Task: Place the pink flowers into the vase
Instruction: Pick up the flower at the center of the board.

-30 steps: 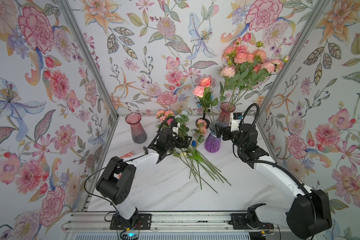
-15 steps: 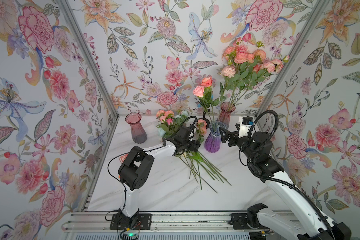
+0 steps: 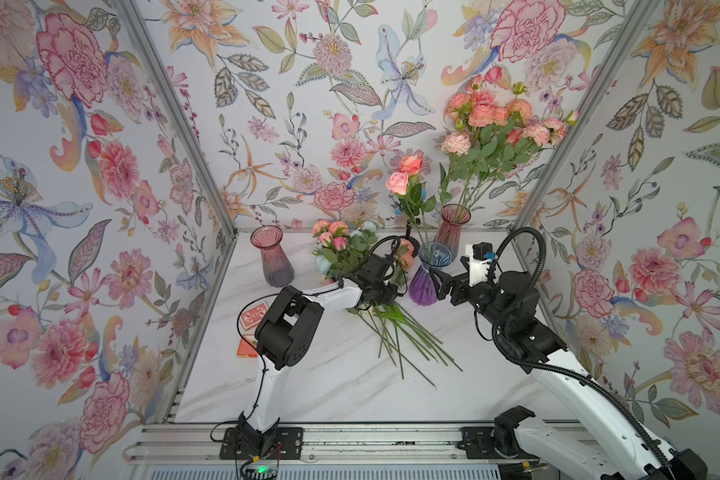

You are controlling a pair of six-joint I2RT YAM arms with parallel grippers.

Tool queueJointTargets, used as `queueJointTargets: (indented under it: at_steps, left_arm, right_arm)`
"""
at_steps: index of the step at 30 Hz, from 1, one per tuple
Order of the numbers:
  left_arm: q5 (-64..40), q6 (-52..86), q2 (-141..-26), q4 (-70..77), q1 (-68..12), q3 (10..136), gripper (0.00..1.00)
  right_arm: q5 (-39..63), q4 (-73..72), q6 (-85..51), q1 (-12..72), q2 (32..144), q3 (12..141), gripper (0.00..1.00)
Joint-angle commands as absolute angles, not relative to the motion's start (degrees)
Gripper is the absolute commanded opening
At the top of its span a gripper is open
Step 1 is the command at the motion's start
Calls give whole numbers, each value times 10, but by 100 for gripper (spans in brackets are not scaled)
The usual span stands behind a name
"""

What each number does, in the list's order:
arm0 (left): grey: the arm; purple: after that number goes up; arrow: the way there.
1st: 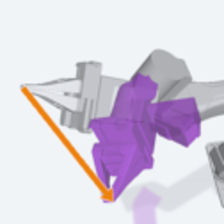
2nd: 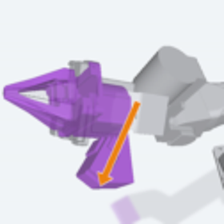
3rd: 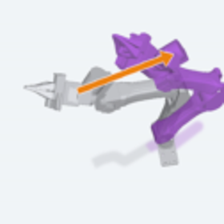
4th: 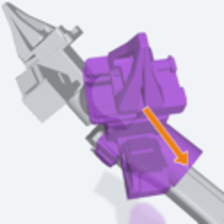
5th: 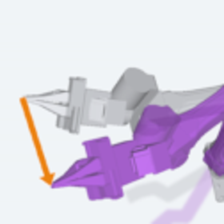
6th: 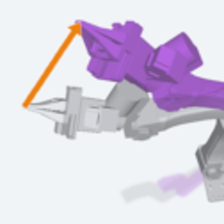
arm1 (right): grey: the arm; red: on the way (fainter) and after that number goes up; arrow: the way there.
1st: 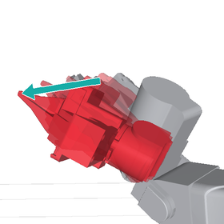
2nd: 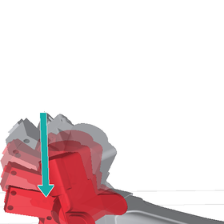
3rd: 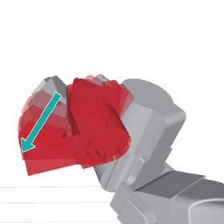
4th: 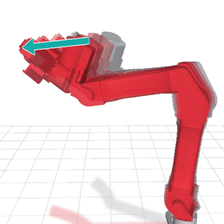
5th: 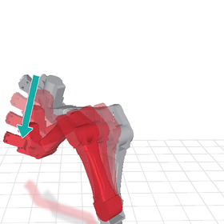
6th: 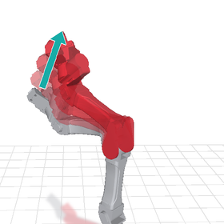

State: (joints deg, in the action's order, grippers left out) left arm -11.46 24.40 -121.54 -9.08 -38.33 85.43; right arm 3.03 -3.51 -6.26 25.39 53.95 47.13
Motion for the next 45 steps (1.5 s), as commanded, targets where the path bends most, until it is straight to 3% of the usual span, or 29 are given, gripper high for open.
queueJointTargets:
  at_steps: [1, 13, 34, 45]
  left_arm:
    - [-107, 239, -1231, -101, -389, 877, 50]
    - [-115, 237, -1266, -99, -393, 902, 38]
    - [-122, 237, -1264, -85, -394, 904, 0]
    - [-173, 287, -1208, -46, -374, 894, 0]
  right_arm:
    - [33, -37, -52, 256, 536, 462, 100]
    - [36, -40, -53, 253, 541, 461, 99]
    - [47, -46, -60, 244, 555, 460, 99]
    - [51, -39, -63, 245, 549, 463, 99]
